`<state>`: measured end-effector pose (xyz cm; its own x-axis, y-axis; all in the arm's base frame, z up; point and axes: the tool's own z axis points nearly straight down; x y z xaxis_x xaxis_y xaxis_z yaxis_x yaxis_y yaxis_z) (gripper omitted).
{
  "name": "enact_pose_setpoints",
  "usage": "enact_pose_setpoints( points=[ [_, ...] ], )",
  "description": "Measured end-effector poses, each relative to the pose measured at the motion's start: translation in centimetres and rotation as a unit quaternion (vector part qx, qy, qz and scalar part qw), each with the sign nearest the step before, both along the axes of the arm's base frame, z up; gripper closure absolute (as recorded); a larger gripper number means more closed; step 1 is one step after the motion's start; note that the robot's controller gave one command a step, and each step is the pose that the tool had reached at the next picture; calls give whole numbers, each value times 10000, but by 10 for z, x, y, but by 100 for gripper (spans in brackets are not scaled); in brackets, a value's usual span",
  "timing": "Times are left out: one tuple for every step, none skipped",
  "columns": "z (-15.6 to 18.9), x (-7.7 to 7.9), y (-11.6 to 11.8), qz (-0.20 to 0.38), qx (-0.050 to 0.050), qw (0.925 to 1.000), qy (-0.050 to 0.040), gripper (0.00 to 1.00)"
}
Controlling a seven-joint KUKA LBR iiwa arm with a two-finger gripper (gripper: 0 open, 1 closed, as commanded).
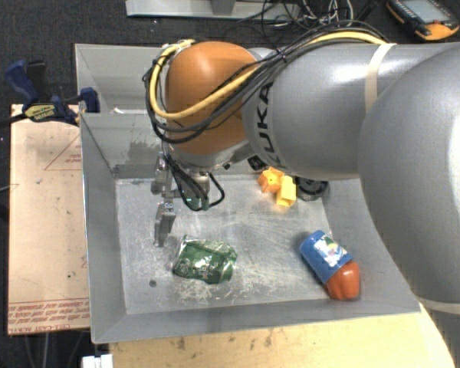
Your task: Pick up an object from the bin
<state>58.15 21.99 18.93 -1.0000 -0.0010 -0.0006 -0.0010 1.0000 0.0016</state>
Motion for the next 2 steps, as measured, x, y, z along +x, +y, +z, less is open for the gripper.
enact_pose_setpoints(
  points=[
    [-82, -43, -65, 7, -1, 10000, 5, 100],
    [-82, -43, -65, 5, -1, 10000, 5, 100]
  ],
)
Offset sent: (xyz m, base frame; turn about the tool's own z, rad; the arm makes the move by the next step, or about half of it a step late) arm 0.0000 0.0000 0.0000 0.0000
